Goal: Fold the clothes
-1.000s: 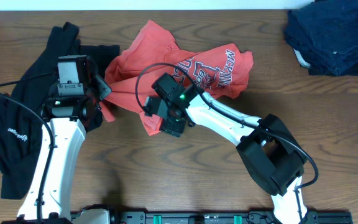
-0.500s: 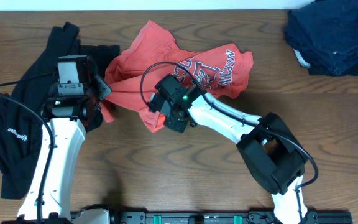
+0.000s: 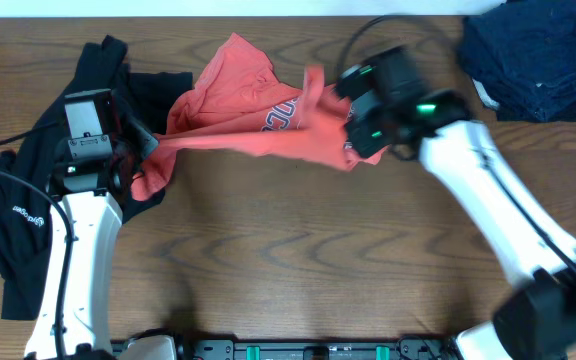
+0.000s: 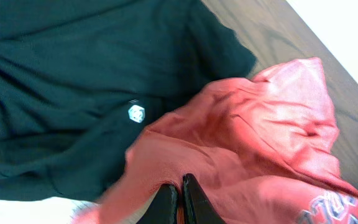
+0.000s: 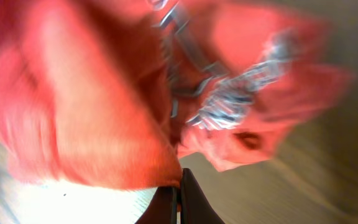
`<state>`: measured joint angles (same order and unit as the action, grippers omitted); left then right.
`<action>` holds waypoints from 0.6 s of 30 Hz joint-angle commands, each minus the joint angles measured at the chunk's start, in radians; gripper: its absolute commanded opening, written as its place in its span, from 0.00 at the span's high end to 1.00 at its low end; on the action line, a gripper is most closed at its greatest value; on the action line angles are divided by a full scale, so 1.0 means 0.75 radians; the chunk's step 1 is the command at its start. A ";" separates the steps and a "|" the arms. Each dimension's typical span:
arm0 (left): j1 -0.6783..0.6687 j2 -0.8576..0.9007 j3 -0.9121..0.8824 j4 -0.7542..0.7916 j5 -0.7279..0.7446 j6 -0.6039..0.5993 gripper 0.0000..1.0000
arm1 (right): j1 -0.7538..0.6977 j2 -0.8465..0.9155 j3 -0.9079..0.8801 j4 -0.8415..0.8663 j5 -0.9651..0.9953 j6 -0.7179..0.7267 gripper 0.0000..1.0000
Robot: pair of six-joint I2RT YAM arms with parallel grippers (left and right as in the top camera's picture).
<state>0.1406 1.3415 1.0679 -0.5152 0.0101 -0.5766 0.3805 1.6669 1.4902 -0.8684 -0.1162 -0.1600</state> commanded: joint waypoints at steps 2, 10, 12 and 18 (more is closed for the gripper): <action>0.023 -0.106 -0.003 0.022 -0.017 0.008 0.94 | -0.152 -0.106 0.005 -0.058 0.042 0.052 0.99; 0.023 -0.214 -0.004 -0.041 0.105 0.008 0.94 | -0.339 -0.128 -0.003 -0.218 -0.121 0.155 0.99; 0.023 -0.212 -0.004 -0.090 0.116 0.008 0.94 | -0.351 -0.120 -0.008 -0.271 -0.126 0.165 0.99; 0.023 -0.167 -0.005 -0.212 0.116 0.009 0.94 | -0.330 -0.080 -0.056 -0.395 -0.128 0.164 0.88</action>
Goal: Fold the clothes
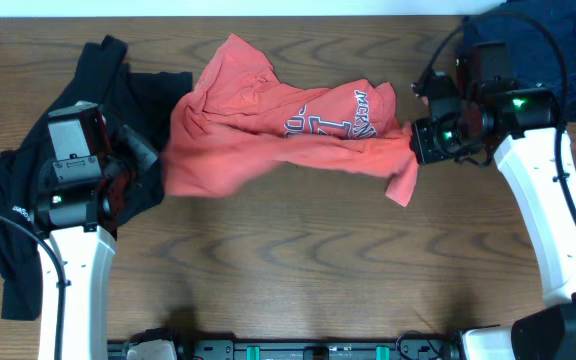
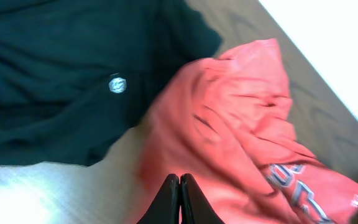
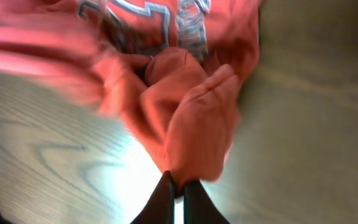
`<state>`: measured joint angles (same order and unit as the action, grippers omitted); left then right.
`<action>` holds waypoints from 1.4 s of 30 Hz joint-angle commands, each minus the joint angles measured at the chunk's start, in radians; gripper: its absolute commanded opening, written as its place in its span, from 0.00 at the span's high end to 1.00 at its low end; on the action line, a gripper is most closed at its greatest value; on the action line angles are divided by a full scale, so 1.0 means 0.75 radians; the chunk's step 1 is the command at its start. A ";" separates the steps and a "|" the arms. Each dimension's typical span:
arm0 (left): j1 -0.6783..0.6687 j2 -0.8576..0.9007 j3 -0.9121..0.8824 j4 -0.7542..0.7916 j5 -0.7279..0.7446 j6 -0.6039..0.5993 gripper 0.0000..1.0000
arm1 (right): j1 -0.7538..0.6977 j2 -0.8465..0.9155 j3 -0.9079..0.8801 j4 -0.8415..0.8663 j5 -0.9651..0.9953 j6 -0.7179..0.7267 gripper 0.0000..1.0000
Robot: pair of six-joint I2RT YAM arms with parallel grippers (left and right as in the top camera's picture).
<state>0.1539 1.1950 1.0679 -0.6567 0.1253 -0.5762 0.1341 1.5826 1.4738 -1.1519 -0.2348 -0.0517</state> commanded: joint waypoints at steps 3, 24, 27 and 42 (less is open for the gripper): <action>0.005 0.057 -0.005 -0.054 -0.038 0.020 0.94 | 0.013 0.044 -0.096 -0.019 -0.016 0.018 0.86; -0.326 0.482 -0.048 -0.093 -0.001 0.260 0.83 | -0.013 0.045 -0.203 0.196 -0.022 0.039 0.48; -0.397 0.601 -0.048 -0.053 0.008 0.304 0.73 | -0.013 0.045 -0.203 0.210 -0.022 0.039 0.48; -0.534 0.859 -0.048 0.095 -0.094 0.359 0.50 | -0.013 0.045 -0.203 0.232 -0.022 0.038 0.41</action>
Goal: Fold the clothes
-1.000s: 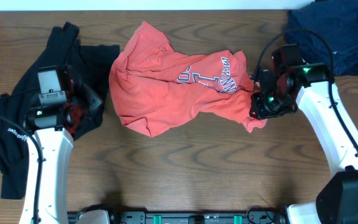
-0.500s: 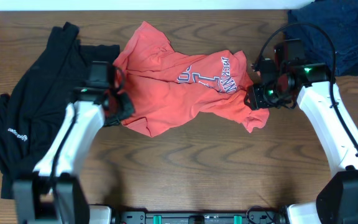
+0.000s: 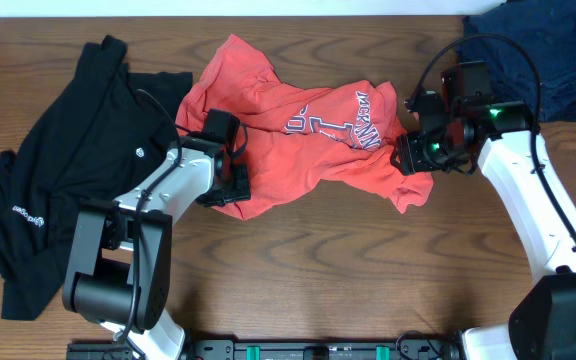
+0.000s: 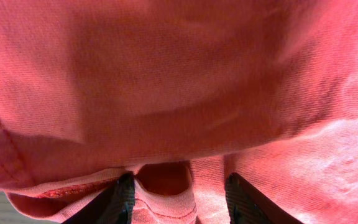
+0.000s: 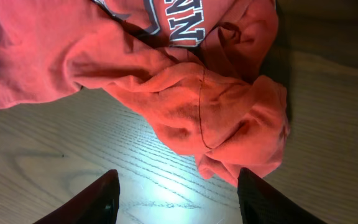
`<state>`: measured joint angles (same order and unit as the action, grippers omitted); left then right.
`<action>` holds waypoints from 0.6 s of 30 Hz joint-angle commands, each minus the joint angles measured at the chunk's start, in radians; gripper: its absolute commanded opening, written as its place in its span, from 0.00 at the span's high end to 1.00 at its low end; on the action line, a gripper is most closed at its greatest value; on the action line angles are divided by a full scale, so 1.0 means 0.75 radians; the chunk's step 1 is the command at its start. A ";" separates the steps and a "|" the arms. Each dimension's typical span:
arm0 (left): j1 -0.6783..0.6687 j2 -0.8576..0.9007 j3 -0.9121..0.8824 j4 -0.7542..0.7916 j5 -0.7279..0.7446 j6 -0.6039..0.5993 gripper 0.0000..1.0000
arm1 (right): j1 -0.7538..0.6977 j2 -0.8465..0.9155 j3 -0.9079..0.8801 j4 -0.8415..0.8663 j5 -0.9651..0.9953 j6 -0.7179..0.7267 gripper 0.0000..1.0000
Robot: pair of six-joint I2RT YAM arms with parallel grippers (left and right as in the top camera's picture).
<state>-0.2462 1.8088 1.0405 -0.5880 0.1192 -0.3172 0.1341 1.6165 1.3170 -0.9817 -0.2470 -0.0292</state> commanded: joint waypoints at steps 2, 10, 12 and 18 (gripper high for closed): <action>0.000 0.043 -0.011 0.003 -0.117 0.014 0.50 | -0.013 0.000 0.005 0.014 -0.006 0.008 0.40; 0.005 0.030 0.008 -0.114 -0.185 0.014 0.88 | -0.012 0.000 0.005 0.027 -0.006 0.008 0.39; 0.005 0.020 0.027 -0.156 -0.185 0.014 0.94 | -0.013 0.000 0.006 0.028 -0.006 0.008 0.39; 0.005 -0.055 0.098 -0.262 -0.168 -0.115 0.94 | -0.013 0.000 0.005 0.009 -0.005 0.007 0.39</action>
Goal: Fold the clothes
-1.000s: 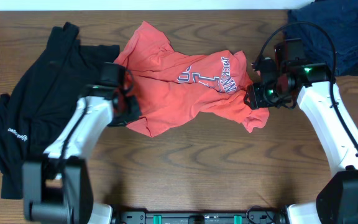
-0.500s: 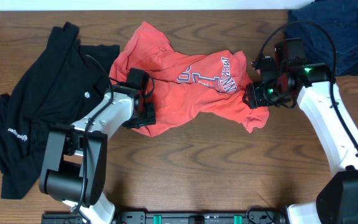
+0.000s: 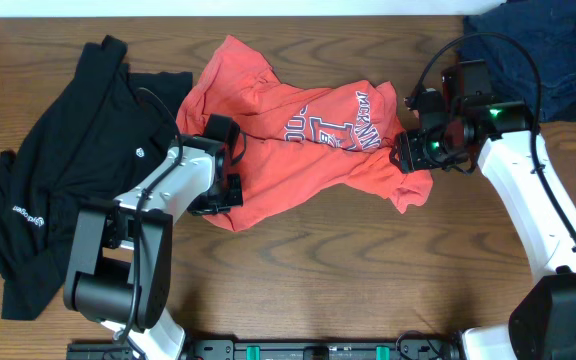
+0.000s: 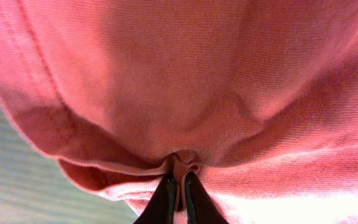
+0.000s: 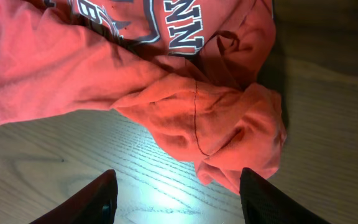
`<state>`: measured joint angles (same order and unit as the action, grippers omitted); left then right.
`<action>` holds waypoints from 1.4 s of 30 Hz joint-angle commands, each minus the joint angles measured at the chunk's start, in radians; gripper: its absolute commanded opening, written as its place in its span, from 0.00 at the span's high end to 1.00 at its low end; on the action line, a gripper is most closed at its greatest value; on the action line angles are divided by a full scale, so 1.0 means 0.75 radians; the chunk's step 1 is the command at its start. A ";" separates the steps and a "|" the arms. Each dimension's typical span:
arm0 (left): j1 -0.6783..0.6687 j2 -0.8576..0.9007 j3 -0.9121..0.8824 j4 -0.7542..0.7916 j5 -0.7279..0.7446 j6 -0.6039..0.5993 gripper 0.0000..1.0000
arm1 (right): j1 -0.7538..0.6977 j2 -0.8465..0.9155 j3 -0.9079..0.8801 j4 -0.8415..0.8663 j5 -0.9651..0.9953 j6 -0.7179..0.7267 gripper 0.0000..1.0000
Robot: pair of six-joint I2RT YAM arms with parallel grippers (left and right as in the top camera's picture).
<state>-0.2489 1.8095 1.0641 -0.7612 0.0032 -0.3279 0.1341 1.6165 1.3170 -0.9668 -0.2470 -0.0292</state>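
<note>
A red T-shirt [image 3: 308, 140] with grey lettering lies crumpled across the table's middle. My left gripper [image 3: 224, 192] sits at its lower left hem, shut on a fold of the red cloth [image 4: 179, 165]. My right gripper [image 3: 408, 158] hovers open over the shirt's bunched right end [image 5: 229, 134], its fingers [image 5: 92, 196] spread wide above the wood with nothing between them.
A black garment [image 3: 58, 160] is spread at the left, partly under the left arm. A dark blue garment [image 3: 528, 50] is heaped at the back right corner. Bare brown wooden table [image 3: 318, 270] fills the front half.
My left gripper was open against the red shirt's hem; now it is shut on a fold of it. The hem lies slightly lower. The right gripper stays open, barely moved.
Both grippers were shut on the red shirt, holding it stretched above the table. Then it was spread wider, right end near the blue heap. Later both grippers were open with the shirt lying crumpled. Now the left is shut on the lower left hem.
</note>
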 commanded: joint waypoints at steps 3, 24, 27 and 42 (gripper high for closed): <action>0.009 -0.117 0.098 -0.082 0.011 -0.167 0.94 | -0.013 0.001 0.001 -0.051 0.006 -0.002 0.39; 0.137 -0.611 0.105 -0.127 0.004 -0.173 0.94 | -0.013 0.008 -0.400 0.476 0.137 0.008 0.29; 0.140 -0.629 0.106 -0.121 0.004 -0.173 0.94 | -0.010 0.031 -0.487 0.597 0.041 0.007 0.28; 0.384 -0.724 0.233 -0.132 0.006 -0.118 0.94 | -0.030 0.041 -0.224 0.755 0.042 0.004 0.99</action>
<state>0.0048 1.2842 1.1999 -0.8520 0.0277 -0.4370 0.1219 1.6581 1.0512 -0.3874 -0.2218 -0.0250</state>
